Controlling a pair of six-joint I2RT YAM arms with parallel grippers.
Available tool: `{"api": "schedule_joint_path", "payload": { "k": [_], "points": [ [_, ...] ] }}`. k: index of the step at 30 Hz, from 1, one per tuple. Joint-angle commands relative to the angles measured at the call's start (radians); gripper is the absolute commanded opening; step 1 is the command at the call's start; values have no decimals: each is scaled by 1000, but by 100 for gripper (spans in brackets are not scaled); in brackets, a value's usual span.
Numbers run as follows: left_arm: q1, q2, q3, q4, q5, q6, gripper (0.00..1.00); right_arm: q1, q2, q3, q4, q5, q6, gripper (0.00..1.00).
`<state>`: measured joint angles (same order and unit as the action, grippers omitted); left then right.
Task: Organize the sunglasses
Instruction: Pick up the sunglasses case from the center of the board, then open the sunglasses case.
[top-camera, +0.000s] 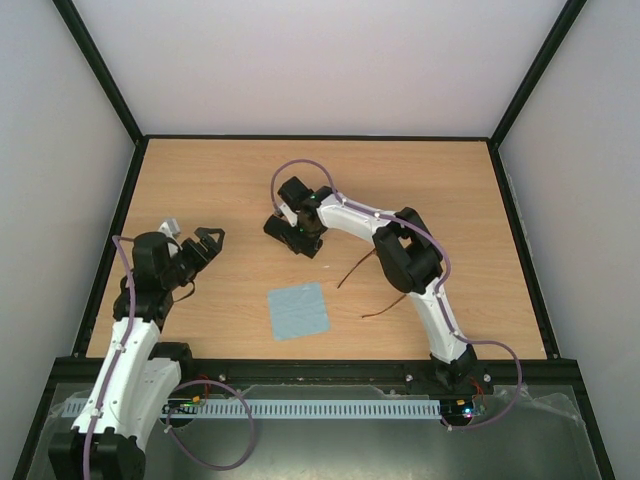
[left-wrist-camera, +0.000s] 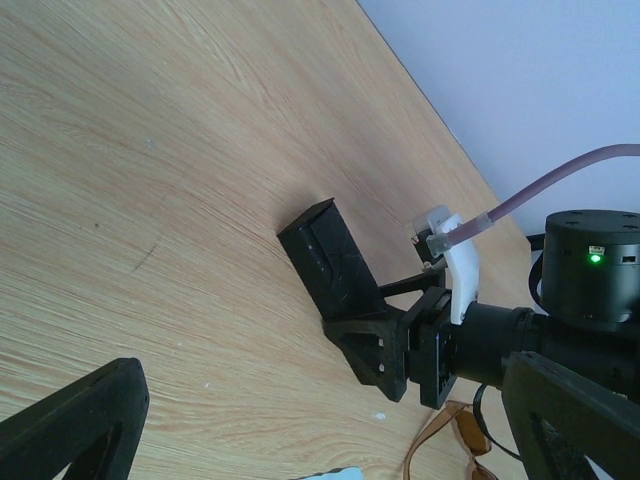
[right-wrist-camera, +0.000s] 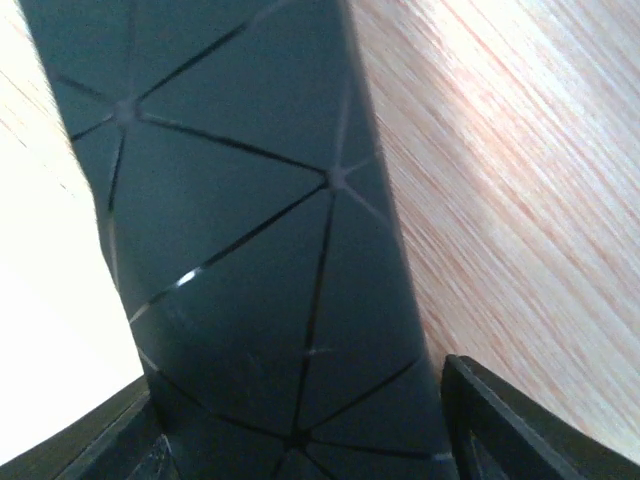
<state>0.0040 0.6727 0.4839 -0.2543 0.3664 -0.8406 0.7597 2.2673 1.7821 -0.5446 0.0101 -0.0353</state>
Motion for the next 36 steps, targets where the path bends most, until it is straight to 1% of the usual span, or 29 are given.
{"api": "schedule_joint_path", "payload": {
  "k": [1,3,7,10,12,17,20,21,25,26,29,31,36],
  "points": [
    [-13,15,21,9,18,10,100,5,-21,-53,-28,-10,16,63],
    [-25,26,22,18,26,12,99,3,-43,-81,-10,-31,26,55],
    [-56,40,25,40,36,11,100,-9,-85,-121,8,-101,52,51],
    [-78,35,24,70,55,4,99,-36,-148,-146,28,-196,94,51],
    [-96,34,18,110,80,-4,100,-61,-207,-178,56,-285,132,51],
    [-153,49,-32,325,204,-82,100,-135,-378,-313,152,-520,246,51],
    [-230,76,-36,404,196,-106,99,-154,-466,-398,219,-648,314,51],
    [-263,87,-35,423,174,-112,99,-162,-495,-434,254,-696,350,51],
    [-391,139,-42,549,120,-177,99,-174,-575,-574,484,-881,527,52],
    [-417,151,-49,606,106,-196,100,-174,-587,-607,541,-920,584,52],
    [-482,176,-63,707,58,-237,100,-174,-623,-719,781,-1013,777,52],
    [-509,194,-55,718,25,-235,99,-174,-643,-777,918,-1048,880,52],
    [-532,229,-57,749,-11,-232,100,-174,-680,-849,1089,-1089,1010,53]
  ]
}}
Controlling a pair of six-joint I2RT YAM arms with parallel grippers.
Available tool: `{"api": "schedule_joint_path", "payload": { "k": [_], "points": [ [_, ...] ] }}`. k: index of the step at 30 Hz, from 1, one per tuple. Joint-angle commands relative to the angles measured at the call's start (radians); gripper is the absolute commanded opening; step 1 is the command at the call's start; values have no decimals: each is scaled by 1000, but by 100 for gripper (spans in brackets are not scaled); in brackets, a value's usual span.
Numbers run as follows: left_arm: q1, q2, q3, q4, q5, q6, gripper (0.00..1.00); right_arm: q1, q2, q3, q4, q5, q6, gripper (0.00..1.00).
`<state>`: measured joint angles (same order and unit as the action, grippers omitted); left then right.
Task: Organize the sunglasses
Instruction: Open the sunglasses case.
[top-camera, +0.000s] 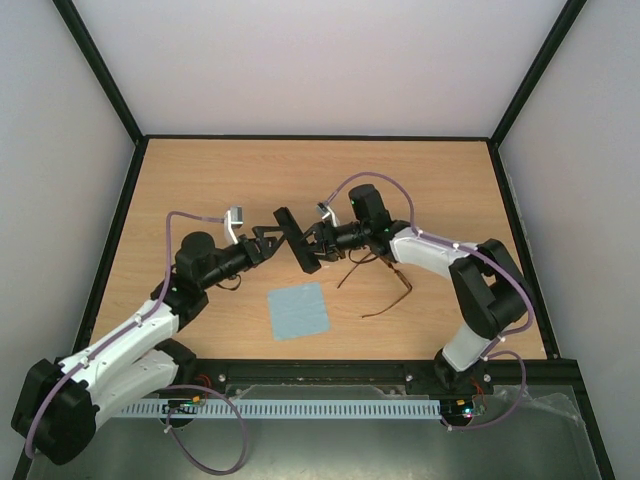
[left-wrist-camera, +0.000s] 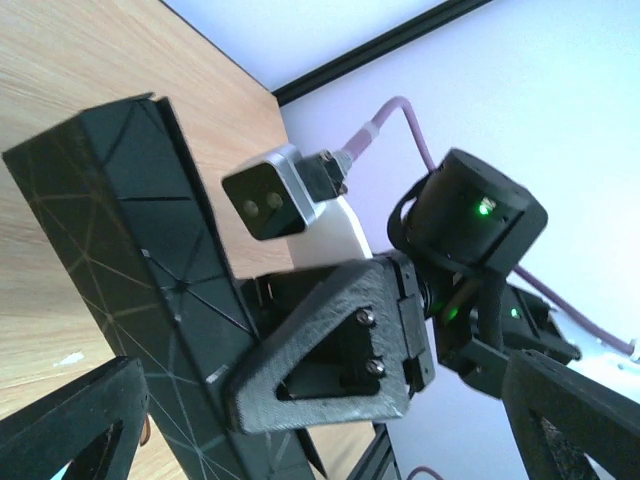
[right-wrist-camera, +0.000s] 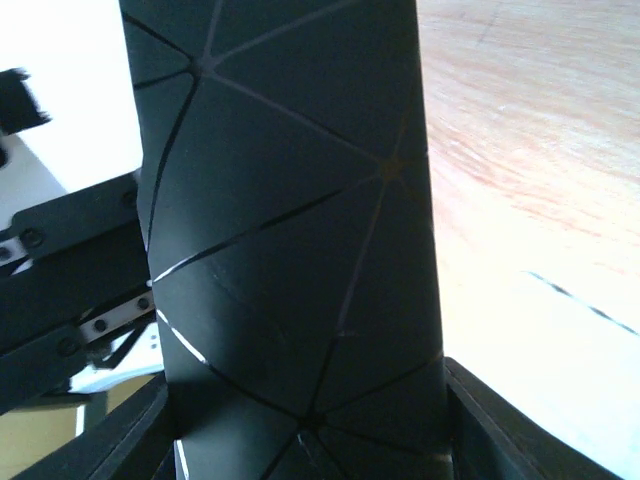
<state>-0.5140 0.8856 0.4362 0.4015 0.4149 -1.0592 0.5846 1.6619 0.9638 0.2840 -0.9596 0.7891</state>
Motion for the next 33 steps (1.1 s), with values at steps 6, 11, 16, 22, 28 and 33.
{"api": "schedule_joint_path", "payload": {
  "k": [6,11,16,22,28,33],
  "points": [
    [-28,18,-22,81,-116,5,99,3,-109,-78,384,-139,284,54],
    [-29,39,-36,111,-127,0,100,6,-124,-103,440,-143,327,54],
    [-38,64,-28,149,-133,-11,99,19,-120,-114,450,-139,332,54],
    [-46,99,-25,211,-133,-33,97,46,-107,-115,491,-134,361,54],
    [-47,110,-29,241,-130,-47,77,58,-93,-118,535,-132,388,54],
    [-48,109,-34,243,-134,-53,59,61,-88,-123,570,-132,412,55]
  ]
}}
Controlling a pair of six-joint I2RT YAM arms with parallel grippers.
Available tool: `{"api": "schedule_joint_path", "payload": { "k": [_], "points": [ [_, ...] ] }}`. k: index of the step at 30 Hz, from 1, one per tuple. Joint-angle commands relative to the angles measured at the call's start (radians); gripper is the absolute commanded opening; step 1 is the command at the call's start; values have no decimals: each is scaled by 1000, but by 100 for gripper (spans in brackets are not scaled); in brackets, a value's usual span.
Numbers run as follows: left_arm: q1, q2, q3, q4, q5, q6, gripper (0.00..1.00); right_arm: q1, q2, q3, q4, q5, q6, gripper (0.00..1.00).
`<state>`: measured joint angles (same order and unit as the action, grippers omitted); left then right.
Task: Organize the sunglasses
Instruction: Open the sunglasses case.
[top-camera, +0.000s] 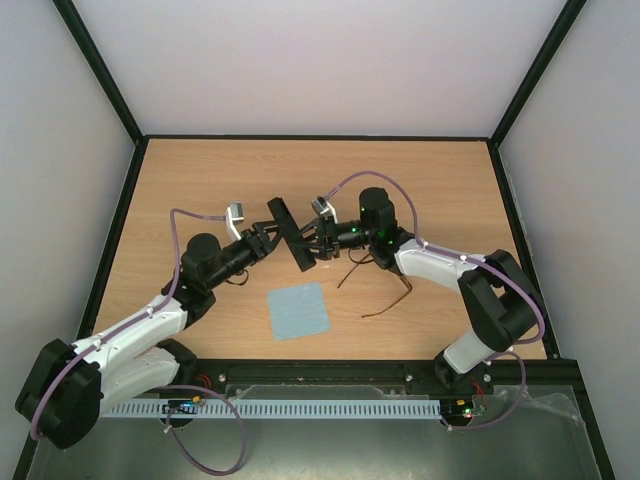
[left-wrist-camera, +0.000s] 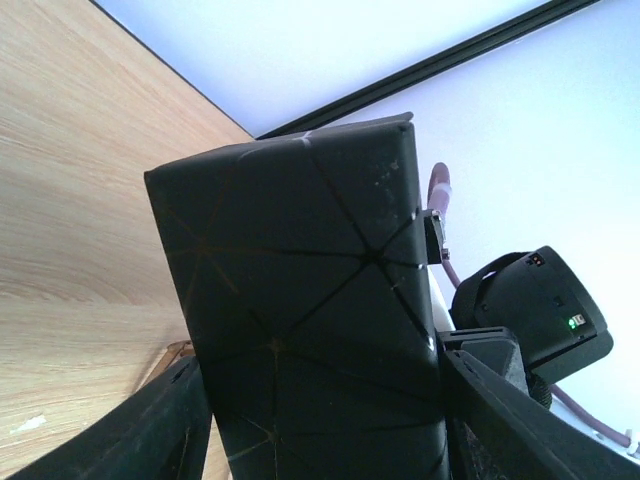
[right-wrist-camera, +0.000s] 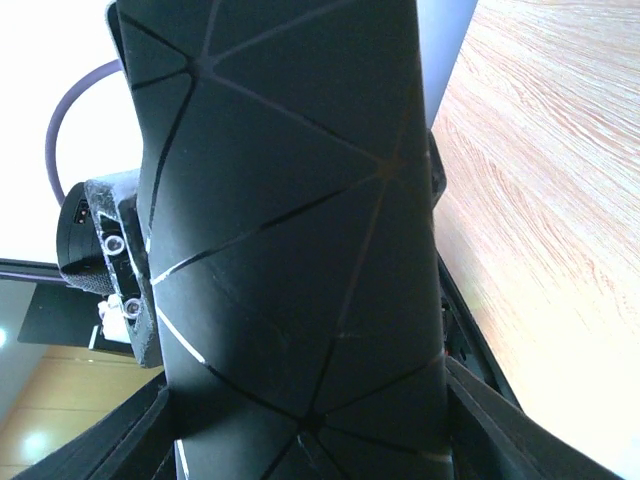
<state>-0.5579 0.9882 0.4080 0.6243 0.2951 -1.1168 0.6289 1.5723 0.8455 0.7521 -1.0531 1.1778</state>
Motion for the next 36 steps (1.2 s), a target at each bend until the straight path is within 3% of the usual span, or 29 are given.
{"api": "schedule_joint_path", "payload": {
  "k": [1,10,16,25,36],
  "points": [
    [-4,6,-6,21,-17,2,58,17,3,-8,111,-40,29,56],
    [-4,6,-8,36,-20,-2,48,18,11,-21,165,-45,66,59],
    [-4,-3,-5,20,-17,11,48,17,-3,-23,121,-51,39,68],
    [-2,-52,1,-46,-9,41,47,-23,-76,99,-394,-1,-318,73],
    [1,-68,15,-48,31,38,47,-85,-91,106,-517,-1,-406,73]
  ]
}}
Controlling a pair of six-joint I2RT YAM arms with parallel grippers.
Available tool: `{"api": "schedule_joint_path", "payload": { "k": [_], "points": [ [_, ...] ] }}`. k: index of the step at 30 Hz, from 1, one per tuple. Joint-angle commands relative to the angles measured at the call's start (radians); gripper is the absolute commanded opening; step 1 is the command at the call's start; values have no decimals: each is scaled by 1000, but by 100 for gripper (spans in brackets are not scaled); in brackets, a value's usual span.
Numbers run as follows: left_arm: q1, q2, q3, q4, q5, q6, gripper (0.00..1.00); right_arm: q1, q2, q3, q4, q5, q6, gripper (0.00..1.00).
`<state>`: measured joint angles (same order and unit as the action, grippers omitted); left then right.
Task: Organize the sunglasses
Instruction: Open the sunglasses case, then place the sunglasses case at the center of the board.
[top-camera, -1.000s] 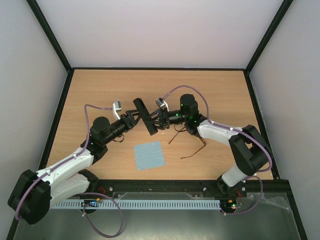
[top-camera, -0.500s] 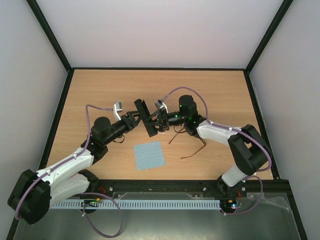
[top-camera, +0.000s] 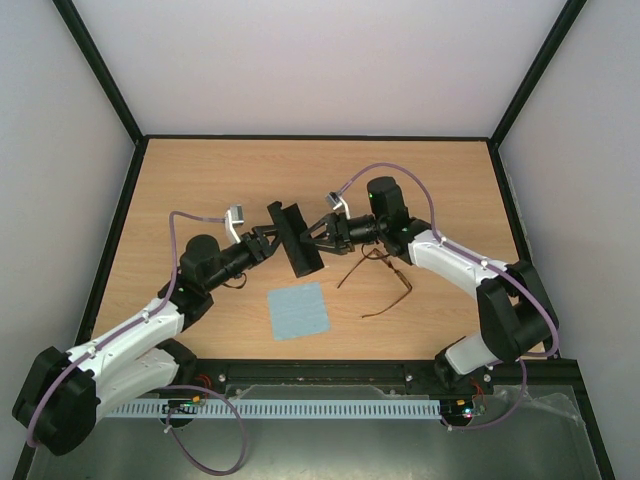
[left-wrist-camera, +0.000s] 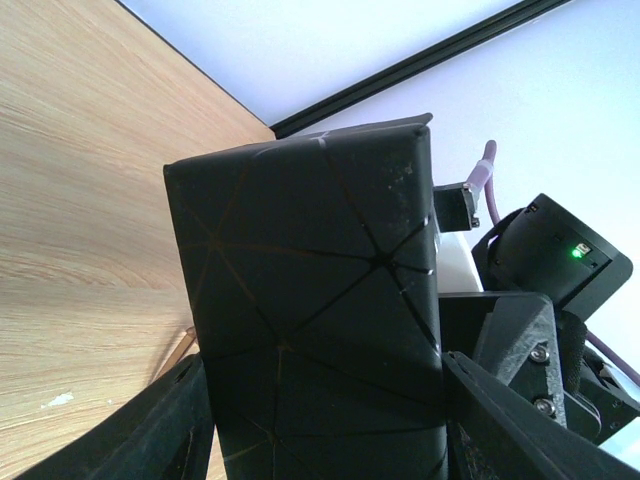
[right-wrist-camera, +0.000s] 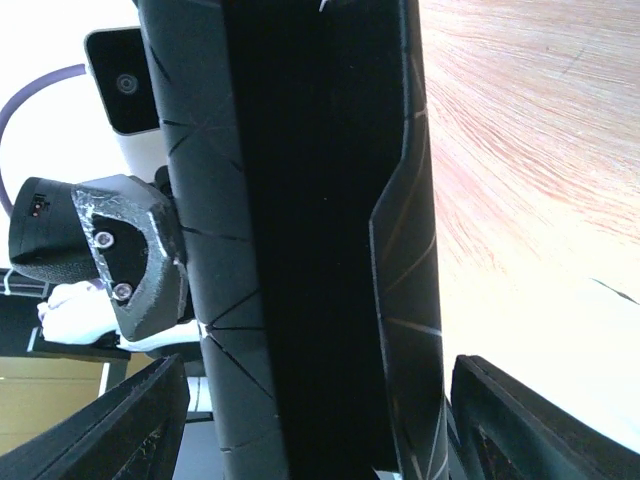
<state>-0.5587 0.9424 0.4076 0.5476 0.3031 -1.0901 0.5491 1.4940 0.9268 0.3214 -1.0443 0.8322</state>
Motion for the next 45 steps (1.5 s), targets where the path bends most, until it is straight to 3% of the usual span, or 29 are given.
{"api": "schedule_joint_path", "payload": {
  "k": [1,10,15,22,27,29,35,42,45],
  "points": [
    [2,-23,17,30,25,11,47,-6,-10,27,-96,-8,-68,73],
    [5,-25,20,80,43,-17,47,-8,10,15,-145,13,-120,64],
    [4,-18,12,117,51,-29,47,-8,11,-7,-101,1,-97,38],
    [5,9,7,155,50,-37,53,-8,25,32,-153,13,-134,15],
    [25,14,15,113,47,-17,74,-8,33,141,-350,137,-262,11],
    [48,-7,25,48,38,2,84,-8,44,211,-475,230,-334,10],
    [138,-111,63,-246,-38,68,94,-3,113,409,-766,620,-482,6],
    [173,-103,73,-430,-79,85,94,164,326,647,-997,1423,-602,1],
    [176,-67,63,-441,-69,82,94,252,433,743,-1065,1660,-619,1]
  ]
}}
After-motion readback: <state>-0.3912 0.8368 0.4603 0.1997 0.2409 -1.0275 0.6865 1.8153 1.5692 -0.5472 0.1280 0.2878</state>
